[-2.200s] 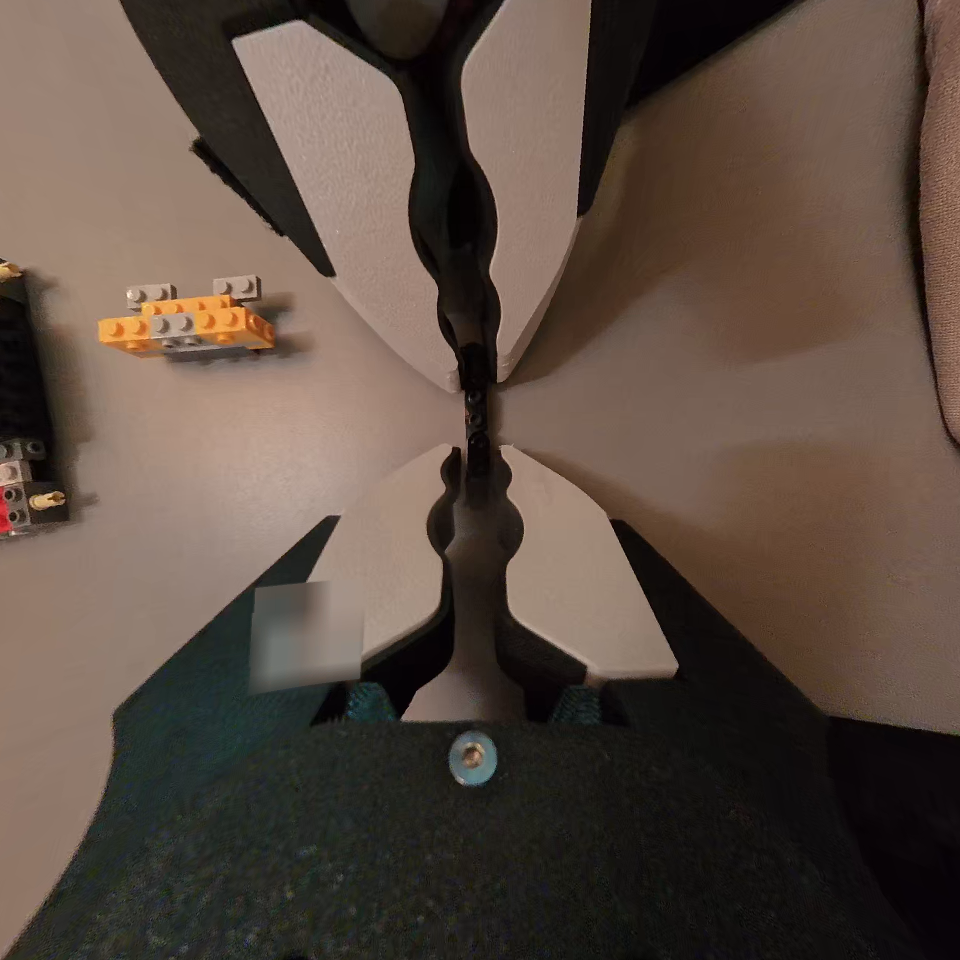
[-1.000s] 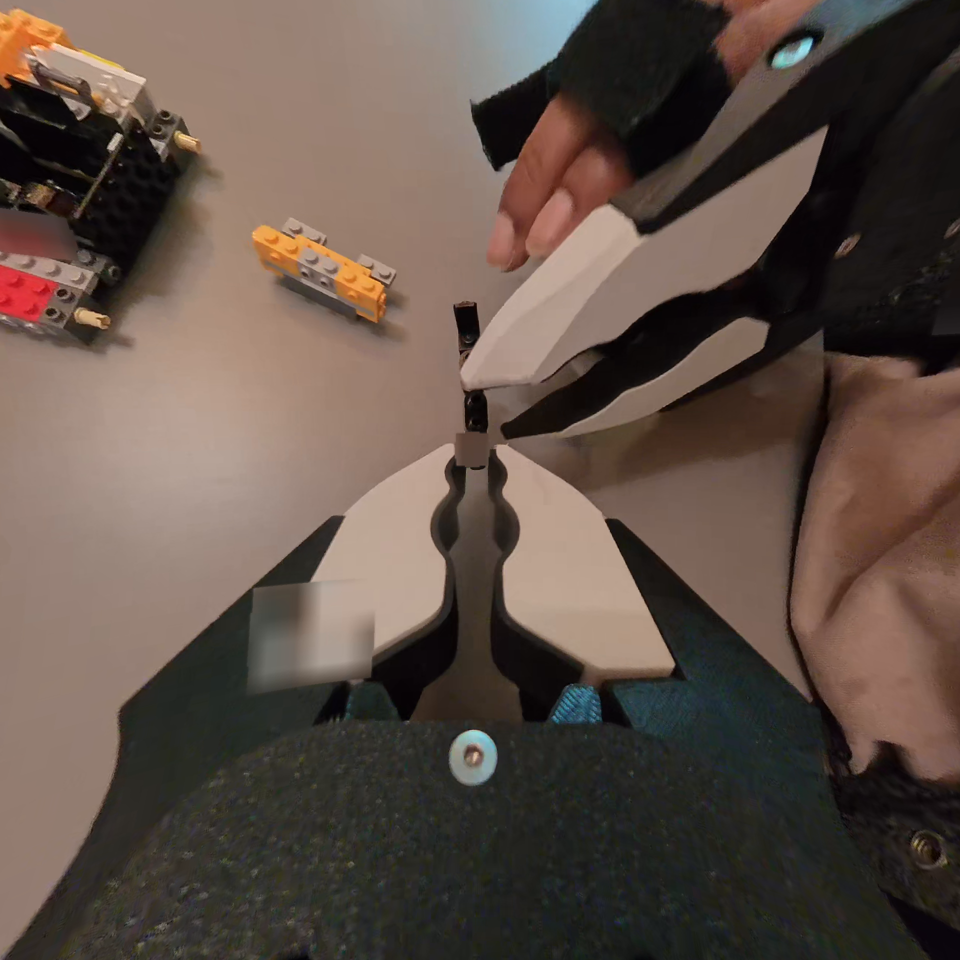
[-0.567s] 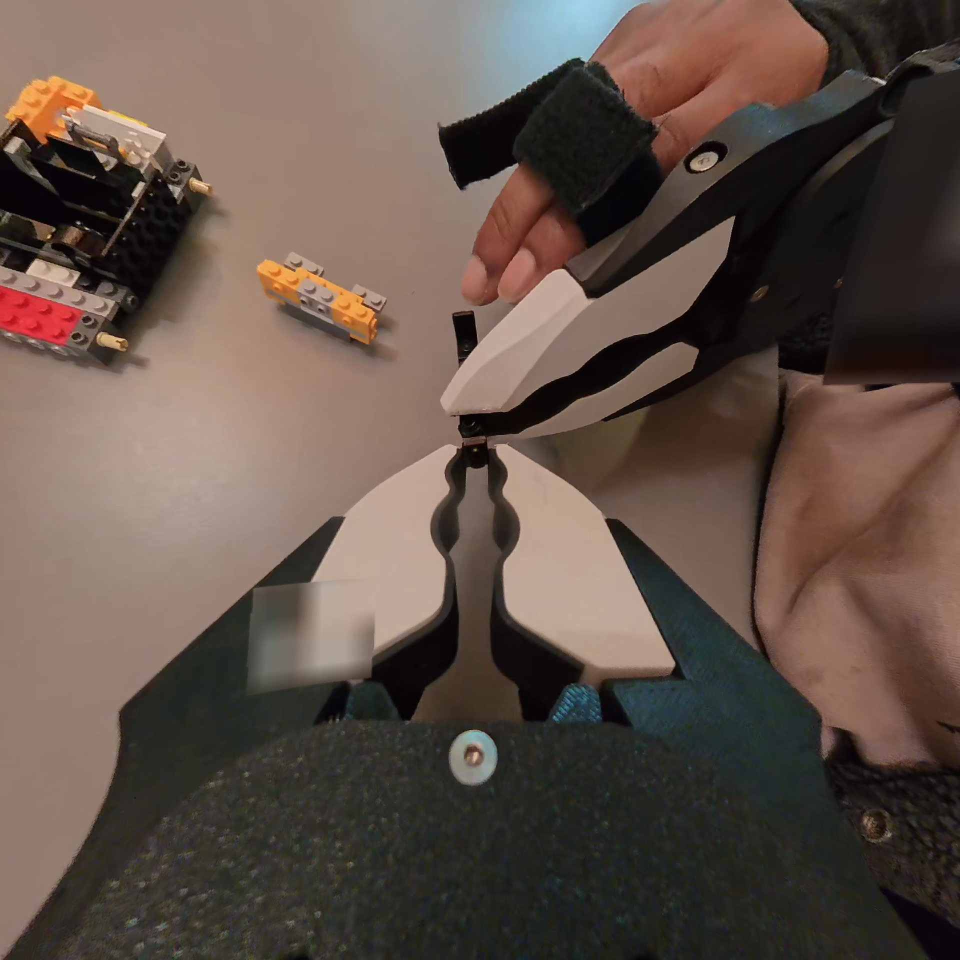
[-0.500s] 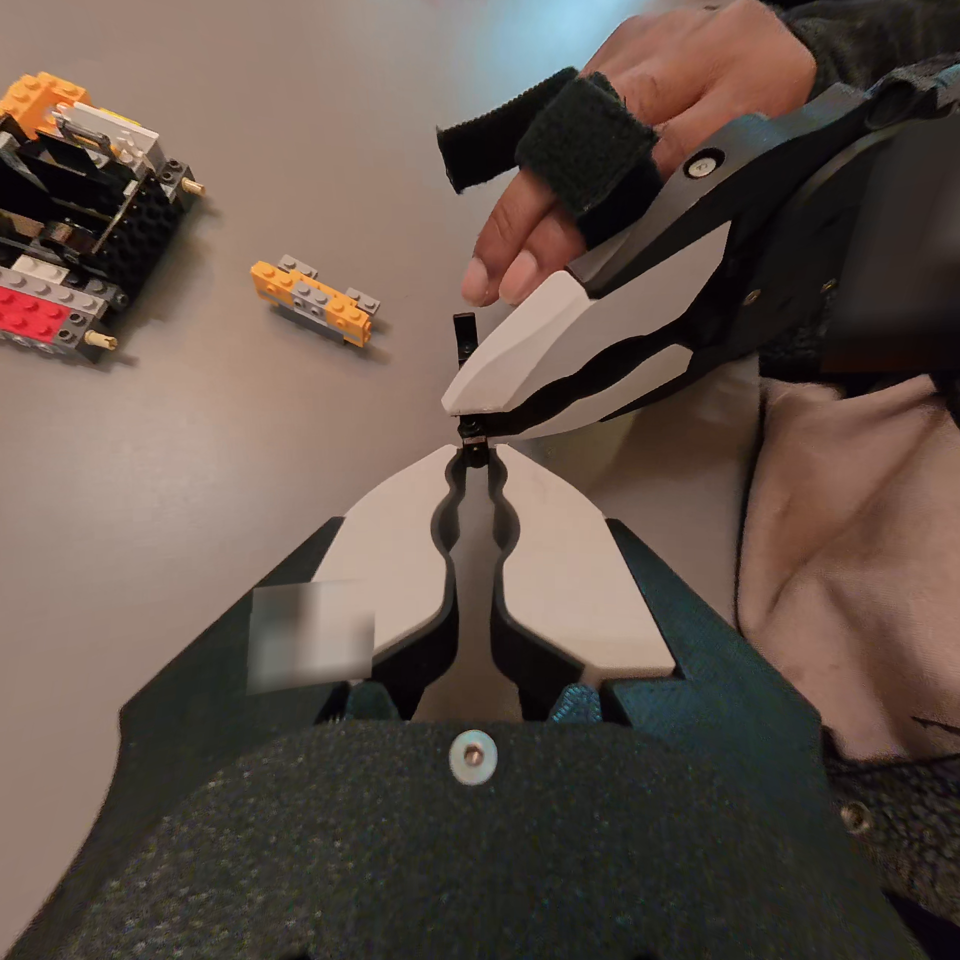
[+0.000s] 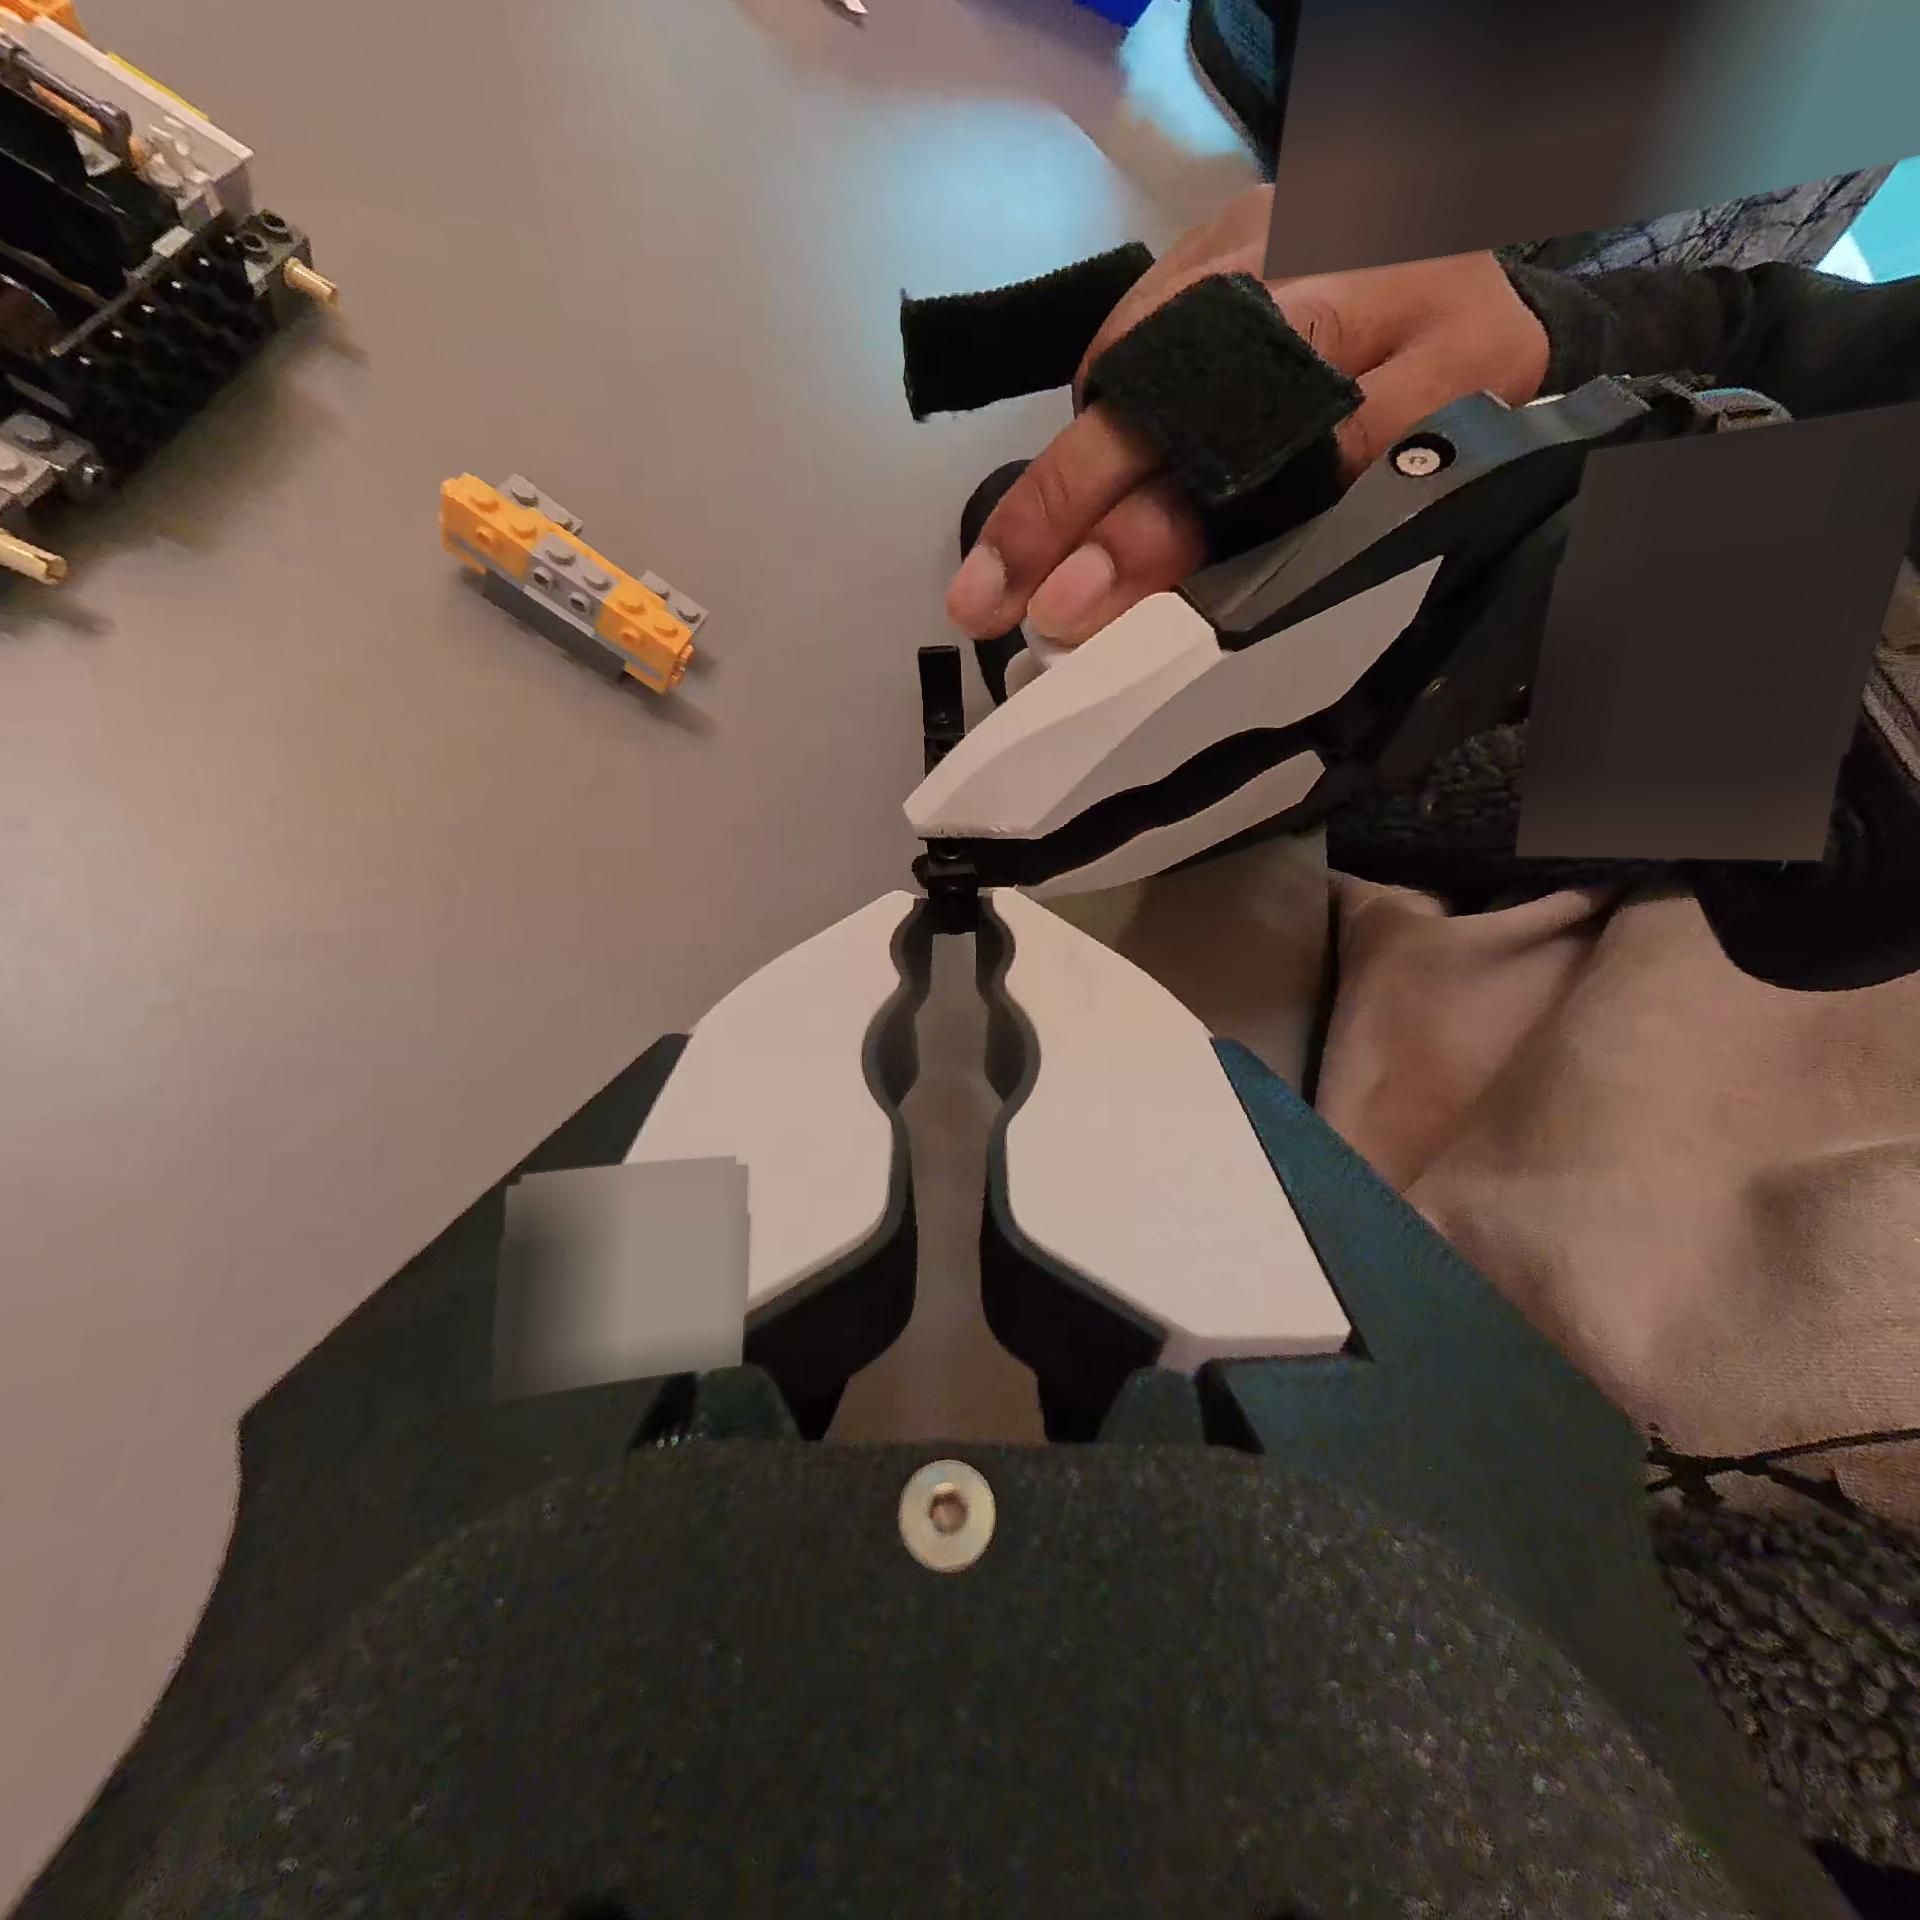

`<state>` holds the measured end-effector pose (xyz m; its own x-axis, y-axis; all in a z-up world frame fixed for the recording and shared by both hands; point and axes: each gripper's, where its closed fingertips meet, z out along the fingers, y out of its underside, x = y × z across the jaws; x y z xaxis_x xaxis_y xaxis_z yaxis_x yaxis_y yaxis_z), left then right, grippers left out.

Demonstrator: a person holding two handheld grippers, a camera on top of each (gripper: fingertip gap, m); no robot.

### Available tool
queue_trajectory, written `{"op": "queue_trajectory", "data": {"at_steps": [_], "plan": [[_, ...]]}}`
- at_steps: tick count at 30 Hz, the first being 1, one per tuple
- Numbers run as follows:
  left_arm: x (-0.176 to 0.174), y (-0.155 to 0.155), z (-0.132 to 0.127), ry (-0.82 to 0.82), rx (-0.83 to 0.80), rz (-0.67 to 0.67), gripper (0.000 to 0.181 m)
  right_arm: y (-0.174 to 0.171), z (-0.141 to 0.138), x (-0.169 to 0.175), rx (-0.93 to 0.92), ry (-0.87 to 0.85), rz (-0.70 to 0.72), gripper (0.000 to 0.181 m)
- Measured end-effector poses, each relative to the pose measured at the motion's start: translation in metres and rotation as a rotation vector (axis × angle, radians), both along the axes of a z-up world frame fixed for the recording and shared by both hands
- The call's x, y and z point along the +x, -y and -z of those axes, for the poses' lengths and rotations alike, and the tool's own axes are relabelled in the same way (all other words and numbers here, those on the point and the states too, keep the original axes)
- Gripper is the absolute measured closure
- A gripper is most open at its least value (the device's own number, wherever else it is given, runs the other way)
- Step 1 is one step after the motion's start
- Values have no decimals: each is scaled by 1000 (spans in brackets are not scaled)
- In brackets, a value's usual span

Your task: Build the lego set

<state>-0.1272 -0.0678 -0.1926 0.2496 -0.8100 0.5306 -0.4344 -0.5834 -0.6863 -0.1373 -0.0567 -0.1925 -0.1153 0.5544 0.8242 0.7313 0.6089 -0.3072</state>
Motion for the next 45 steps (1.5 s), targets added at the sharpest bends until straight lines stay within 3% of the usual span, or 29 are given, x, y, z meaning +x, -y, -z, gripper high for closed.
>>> {"op": "queue_trajectory", "data": {"at_steps": [4, 6, 8, 14, 33, 45], "plan": [[-1, -3, 0, 36, -58, -21, 173, -2, 0, 0, -109, -46, 40, 169], [-3, -5, -1, 55, -85, -30, 173, -3, 3, 0, -156, -40, 54, 155], [-4, -6, 0, 56, -95, -37, 173, -3, 4, -1, -177, -47, 57, 152], [-2, -2, 1, 49, -86, -19, 173, -5, 5, -4, -99, -11, 42, 169], [-3, -9, 9, 22, -3, -54, 173, -13, 11, -3, 52, 44, 80, 170], [-1, -6, 9, 29, 26, -28, 173, -10, 10, 1, 32, -11, 103, 170]]}}
